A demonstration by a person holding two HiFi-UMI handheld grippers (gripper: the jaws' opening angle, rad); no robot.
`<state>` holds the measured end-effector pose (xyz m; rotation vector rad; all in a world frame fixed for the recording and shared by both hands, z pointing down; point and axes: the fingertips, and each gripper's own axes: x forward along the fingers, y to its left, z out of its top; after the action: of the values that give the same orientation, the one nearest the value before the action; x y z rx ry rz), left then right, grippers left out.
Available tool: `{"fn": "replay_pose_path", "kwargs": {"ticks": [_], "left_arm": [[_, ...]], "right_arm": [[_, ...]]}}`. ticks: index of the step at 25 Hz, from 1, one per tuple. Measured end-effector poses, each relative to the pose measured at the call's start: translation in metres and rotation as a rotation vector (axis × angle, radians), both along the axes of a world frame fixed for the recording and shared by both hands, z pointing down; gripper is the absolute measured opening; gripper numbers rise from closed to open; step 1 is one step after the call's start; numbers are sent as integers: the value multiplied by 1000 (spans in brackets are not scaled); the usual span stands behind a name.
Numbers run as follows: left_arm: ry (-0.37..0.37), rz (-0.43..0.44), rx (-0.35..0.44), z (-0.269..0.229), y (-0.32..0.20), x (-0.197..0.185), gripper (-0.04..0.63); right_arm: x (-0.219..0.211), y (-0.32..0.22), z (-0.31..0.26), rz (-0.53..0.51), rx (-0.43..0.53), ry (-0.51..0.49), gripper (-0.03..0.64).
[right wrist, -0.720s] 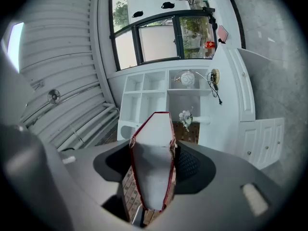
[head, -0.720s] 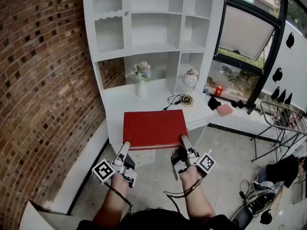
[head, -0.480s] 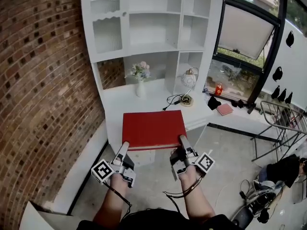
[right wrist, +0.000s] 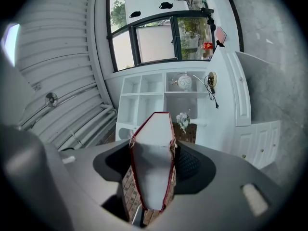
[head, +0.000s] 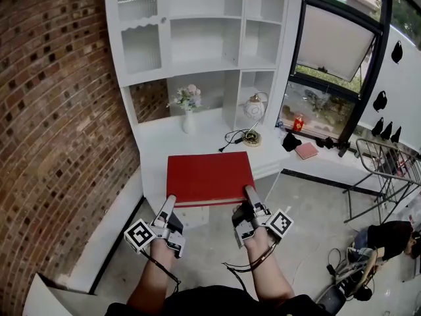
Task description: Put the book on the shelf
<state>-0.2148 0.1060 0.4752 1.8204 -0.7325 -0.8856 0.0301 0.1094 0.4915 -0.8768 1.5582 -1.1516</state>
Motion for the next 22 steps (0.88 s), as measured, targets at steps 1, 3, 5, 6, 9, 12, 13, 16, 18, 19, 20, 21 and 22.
{"fn": "replay_pose_path", "kwargs": {"ticks": [1, 3, 5, 6, 9, 12, 13, 16, 18, 19, 20, 21, 22], "left_arm": [[-3, -3, 0, 2, 1, 3, 250], [-9, -12, -4, 6, 2, 9, 251], [-7, -18, -7, 10, 4, 14, 250], [-4, -19, -10, 12, 5, 17, 250], [-5, -20, -16, 17, 6, 24, 250], [-12, -27, -10, 16, 1, 27, 250], [-15, -30, -7, 15, -1, 27, 250], [-14, -30, 0, 15, -11, 30, 250], [-11, -25, 5, 16, -19, 32, 252], [-9, -22, 8, 15, -24, 33, 251], [-6, -19, 12, 15, -28, 34, 250], [-4, -17, 15, 14, -34, 35, 250], [-3, -16, 19, 14, -40, 36, 250]], "right_arm": [[4, 1, 2, -1, -1, 0, 261], [11, 0, 5, -3, -5, 4, 261], [16, 1, 8, -10, -6, 5, 261], [18, 1, 10, -13, -8, 6, 261], [25, 1, 14, -18, -16, 4, 261], [28, -4, 15, -28, -17, 4, 261], [28, -7, 15, -31, -14, 4, 262], [30, -17, 13, -32, -7, 6, 261], [32, -24, 13, -29, -4, 10, 261], [33, -28, 13, -29, -3, 12, 262], [34, -33, 13, -28, -2, 15, 262], [35, -37, 14, -27, -1, 18, 262], [36, -42, 13, -25, 1, 21, 261]]}}
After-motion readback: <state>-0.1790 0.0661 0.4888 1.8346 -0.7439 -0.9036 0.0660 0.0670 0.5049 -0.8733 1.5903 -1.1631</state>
